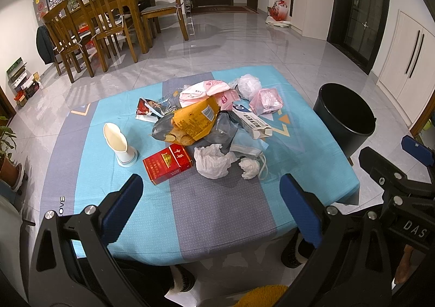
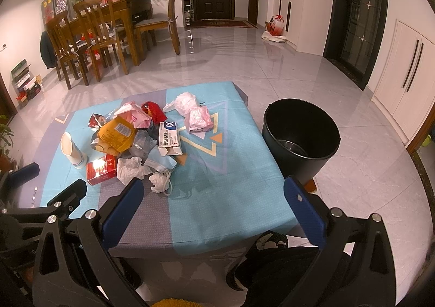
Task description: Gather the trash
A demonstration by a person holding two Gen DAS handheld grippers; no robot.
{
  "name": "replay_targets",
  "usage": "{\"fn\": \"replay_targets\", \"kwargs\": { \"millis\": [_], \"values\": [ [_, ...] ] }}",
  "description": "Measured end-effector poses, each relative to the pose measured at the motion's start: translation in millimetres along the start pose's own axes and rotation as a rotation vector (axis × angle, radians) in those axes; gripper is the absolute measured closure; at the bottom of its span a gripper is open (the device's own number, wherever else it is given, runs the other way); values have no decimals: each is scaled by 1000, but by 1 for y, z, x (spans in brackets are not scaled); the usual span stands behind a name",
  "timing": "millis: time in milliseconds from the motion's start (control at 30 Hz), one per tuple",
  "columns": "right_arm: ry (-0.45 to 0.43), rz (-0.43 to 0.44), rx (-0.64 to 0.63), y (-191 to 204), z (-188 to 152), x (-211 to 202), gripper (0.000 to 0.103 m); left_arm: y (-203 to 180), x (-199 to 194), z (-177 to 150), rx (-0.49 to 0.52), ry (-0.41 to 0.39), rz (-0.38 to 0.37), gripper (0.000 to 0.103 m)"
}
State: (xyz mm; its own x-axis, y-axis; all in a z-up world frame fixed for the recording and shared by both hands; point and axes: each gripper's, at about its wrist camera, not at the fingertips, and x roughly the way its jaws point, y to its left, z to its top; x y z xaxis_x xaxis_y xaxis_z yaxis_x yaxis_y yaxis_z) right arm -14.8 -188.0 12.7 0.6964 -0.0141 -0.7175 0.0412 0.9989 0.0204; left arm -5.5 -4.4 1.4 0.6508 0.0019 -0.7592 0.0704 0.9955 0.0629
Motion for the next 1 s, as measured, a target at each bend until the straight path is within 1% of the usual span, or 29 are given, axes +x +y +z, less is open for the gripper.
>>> {"fn": "replay_targets", "kwargs": {
  "millis": [667, 733, 767, 900, 967, 1000],
  "values": [
    [2, 12, 4, 1, 0, 1, 3, 0, 5, -1, -2, 9, -2, 3],
    [11, 55, 15, 2, 0, 5, 3, 4, 9, -2, -13, 14, -23, 3],
    [21, 96, 22, 2, -1, 9, 3, 7, 13, -3, -25, 16, -38, 3],
    [76, 242, 55, -2, -8, 32, 3, 35, 31, -11, -131, 30, -112, 3],
    [97, 280, 62, -1, -13, 44, 3, 53, 38, -14, -185, 30, -116, 3],
    [115, 301, 61, 2, -16, 53, 3, 66, 45, -17, -218, 30, -94, 3]
  ]
}}
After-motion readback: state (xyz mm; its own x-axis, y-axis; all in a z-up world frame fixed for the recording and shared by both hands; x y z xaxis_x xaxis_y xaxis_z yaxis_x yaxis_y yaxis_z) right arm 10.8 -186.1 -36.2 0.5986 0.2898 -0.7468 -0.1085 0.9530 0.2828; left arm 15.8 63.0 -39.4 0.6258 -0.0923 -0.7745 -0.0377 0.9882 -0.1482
